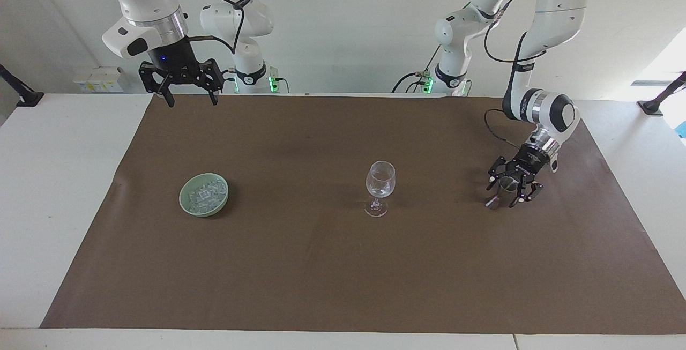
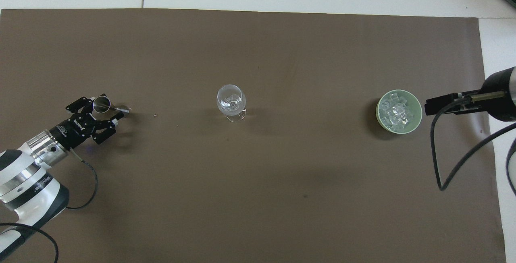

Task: Pour wine and add ice with both arms
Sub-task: 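Open the left gripper and withdraw it from the jigger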

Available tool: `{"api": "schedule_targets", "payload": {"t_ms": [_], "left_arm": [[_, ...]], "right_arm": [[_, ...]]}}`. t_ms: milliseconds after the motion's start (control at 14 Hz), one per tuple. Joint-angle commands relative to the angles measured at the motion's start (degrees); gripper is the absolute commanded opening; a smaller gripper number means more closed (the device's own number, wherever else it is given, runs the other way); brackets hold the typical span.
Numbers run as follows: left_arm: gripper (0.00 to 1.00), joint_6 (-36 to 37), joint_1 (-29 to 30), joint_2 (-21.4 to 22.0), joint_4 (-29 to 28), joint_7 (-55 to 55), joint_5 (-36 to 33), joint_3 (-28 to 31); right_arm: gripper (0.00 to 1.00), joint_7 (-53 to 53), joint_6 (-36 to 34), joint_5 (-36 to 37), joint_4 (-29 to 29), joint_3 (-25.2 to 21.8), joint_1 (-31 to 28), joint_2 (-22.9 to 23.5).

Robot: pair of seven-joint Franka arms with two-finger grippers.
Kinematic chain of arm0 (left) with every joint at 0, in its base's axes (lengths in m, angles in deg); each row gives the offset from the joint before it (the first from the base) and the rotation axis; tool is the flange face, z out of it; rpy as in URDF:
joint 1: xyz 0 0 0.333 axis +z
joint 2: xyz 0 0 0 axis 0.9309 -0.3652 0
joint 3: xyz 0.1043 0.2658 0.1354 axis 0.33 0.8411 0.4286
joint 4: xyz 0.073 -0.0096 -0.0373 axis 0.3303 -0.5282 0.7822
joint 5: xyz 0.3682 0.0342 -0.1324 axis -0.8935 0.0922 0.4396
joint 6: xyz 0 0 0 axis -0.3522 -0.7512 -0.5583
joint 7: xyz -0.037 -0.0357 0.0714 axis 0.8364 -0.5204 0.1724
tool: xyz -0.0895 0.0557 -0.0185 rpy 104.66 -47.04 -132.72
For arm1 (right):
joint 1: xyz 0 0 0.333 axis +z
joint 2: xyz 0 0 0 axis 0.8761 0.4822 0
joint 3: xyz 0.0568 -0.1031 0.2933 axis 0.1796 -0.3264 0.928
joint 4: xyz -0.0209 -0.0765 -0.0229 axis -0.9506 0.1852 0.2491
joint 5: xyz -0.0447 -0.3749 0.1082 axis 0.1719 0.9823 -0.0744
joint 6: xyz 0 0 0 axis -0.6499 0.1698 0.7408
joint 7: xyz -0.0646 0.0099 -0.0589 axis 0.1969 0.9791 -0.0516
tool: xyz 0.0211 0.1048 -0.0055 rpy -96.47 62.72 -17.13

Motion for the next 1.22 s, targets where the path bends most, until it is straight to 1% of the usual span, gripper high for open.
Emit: {"api": "schedule_targets", "payload": {"t_ms": [0,215,358,429,572,787,930,1145], "left_arm": [[1.0,1.7,1.2,-0.1,0.6,-0.9,-1.6,-0.2],[1.0,0.6,0.8,0.2,2.6,-0.4,-5.7,-0.1],[1.0,0.6,0.8,0.3,3.0,-0.4,-7.3,0.0],[1.0,0.6,1.1,0.4,3.8,-0.4,-10.8,0.0],[1.0,0.6,1.3,0.6,4.2,-0.4,-13.9,0.2],[1.0,0.2,1.3,2.6,5.4,-0.5,-21.8,0.5],[1.0,0.2,1.9,3.3,7.1,-0.6,-29.1,0.5],[1.0,0.3,1.9,4.9,9.2,-0.8,-37.9,0.5]], "right_arm": [[1.0,-1.3,-0.8,-1.3,-0.4,0.2,-0.5,-0.7],[1.0,-1.3,-0.8,-1.3,-0.4,0.2,-0.5,-0.7],[1.0,-1.3,-0.8,-1.3,-0.4,0.2,-0.5,-0.7],[1.0,-1.3,-0.8,-1.3,-0.4,0.2,-0.5,-0.7],[1.0,-1.3,-0.8,-1.3,-0.4,0.2,-0.5,-0.7],[1.0,-1.3,-0.8,-1.3,-0.4,0.2,-0.5,-0.7],[1.0,-1.3,-0.8,-1.3,-0.4,0.2,-0.5,-0.7],[1.0,-1.3,-0.8,-1.3,-0.4,0.2,-0.5,-0.7]]}}
